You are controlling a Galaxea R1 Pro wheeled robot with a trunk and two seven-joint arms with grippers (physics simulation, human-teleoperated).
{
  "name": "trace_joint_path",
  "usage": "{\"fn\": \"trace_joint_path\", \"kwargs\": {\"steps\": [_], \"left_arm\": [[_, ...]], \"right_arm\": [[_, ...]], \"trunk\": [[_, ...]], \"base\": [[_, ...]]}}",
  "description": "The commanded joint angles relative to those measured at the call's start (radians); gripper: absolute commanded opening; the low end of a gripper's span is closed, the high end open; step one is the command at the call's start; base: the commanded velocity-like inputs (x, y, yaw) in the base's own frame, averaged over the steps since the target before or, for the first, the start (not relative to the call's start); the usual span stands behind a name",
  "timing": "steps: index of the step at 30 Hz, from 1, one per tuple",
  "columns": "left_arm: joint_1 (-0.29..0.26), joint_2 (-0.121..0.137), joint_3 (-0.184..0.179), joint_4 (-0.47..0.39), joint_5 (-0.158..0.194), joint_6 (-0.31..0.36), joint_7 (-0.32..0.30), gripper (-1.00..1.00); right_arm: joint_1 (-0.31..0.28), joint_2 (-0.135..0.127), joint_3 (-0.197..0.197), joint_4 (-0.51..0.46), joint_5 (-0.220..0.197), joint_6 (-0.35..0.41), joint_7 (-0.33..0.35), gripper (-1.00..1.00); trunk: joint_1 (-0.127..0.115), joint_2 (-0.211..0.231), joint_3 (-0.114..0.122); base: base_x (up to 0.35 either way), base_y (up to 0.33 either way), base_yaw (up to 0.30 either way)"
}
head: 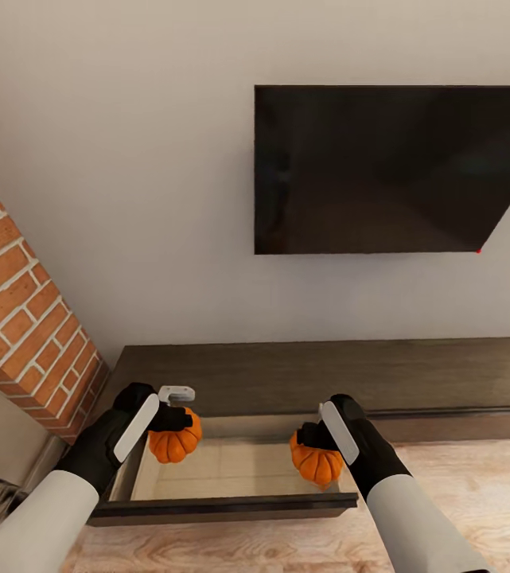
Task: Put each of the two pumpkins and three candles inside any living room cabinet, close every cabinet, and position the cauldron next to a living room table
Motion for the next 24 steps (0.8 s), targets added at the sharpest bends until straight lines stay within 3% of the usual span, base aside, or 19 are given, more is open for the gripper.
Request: {"fn": "trace_joint_path", "kwargs": {"steps": [1, 7, 13, 24], "left_arm": [[-0.001, 0.001, -0.004, -0.001, 0.011, 0.002, 0.011, -1.00], [-0.002, 0.001, -0.004, 0.006, 0.011, 0.002, 0.011, -1.00], [-0.004, 0.000, -0.004, 0.044, 0.010, 0.002, 0.012, -1.00], [-0.004, 0.000, -0.004, 0.050, 0.010, 0.002, 0.012, -1.00]], "right_arm": [[0.000, 0.000, 0.002, 0.000, -0.008, -0.006, -0.010, -1.00], [0.000, 0.001, 0.008, 0.002, -0.002, -0.061, -0.008, -1.00], [0.000, 0.001, 0.053, 0.013, -0.001, -0.136, -0.007, -1.00], [0.000, 0.014, 0.080, 0.014, -0.003, -0.151, -0.009, -1.00]], "trunk": [[0.001, -0.002, -0.002], [0.001, -0.002, -0.002], [0.001, -0.002, -0.002], [0.001, -0.002, -0.002]], "base": [[0.001, 0.000, 0.033], [0.000, 0.000, 0.010], [0.000, 0.000, 0.001], [0.017, -0.095, 0.000]]}}
